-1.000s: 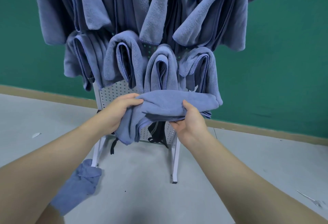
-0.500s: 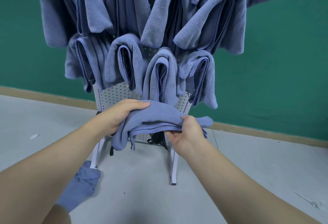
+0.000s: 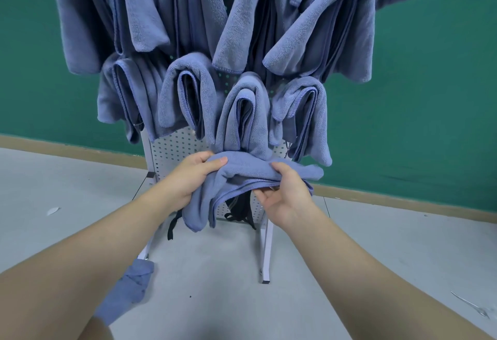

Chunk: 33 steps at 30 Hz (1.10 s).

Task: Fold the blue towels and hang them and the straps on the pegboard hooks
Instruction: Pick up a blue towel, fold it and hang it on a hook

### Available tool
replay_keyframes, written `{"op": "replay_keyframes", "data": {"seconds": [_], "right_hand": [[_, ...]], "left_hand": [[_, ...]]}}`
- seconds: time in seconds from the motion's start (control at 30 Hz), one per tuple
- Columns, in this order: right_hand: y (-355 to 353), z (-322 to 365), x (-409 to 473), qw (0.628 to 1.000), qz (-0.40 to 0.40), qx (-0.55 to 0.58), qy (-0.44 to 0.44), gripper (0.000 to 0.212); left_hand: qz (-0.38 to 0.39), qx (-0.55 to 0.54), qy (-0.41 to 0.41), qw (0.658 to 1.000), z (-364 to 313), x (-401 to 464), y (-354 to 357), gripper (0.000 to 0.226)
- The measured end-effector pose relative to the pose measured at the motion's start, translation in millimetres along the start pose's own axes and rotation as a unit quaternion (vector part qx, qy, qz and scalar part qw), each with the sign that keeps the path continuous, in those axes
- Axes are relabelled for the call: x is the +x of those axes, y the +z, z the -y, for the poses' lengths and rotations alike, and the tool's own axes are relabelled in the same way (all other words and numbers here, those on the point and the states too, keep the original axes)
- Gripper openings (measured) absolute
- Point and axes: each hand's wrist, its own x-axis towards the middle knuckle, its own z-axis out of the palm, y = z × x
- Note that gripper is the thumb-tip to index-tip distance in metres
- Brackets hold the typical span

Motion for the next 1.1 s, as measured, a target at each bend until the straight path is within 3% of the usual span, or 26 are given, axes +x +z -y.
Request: {"op": "replay_keyframes", "data": {"seconds": [0.1, 0.23, 0.4, 0.57, 0.73, 0.87, 1.1], "right_hand": [[-1, -3, 4, 1.000, 0.005, -0.015, 0.006, 0.013], [-6, 1, 9, 1.000, 0.016, -0.015, -0.009, 0.015], [-15, 12, 8, 0.997, 0.069, 0.015, -0.044, 0.039], [-13, 12, 1, 0.996, 0.078, 0.040, -0.032, 0.030], [-13, 15, 2, 0.996, 0.066, 0.028, -0.054, 0.035], [-11, 17, 5, 0.993, 0.095, 0.021, -0.064, 0.027], [11, 11, 1, 0.994, 0.105, 0.020, -0.008, 0.024]], "left_hand": [[0.004, 0.004, -0.002, 1.000, 3, 4, 2, 0.025], [0.031, 0.010, -0.016, 0.999, 1, 5, 1, 0.015], [0.141, 0.013, -0.034, 0.989, -5, 4, 4, 0.044], [0.219, 0.059, -0.040, 0.973, -7, -5, 11, 0.031], [0.168, 0.039, 0.000, 0.985, -11, -6, 10, 0.046], [0.129, 0.030, 0.055, 0.990, -13, -7, 11, 0.009], [0.060, -0.004, 0.111, 0.992, -13, -4, 9, 0.017]]}}
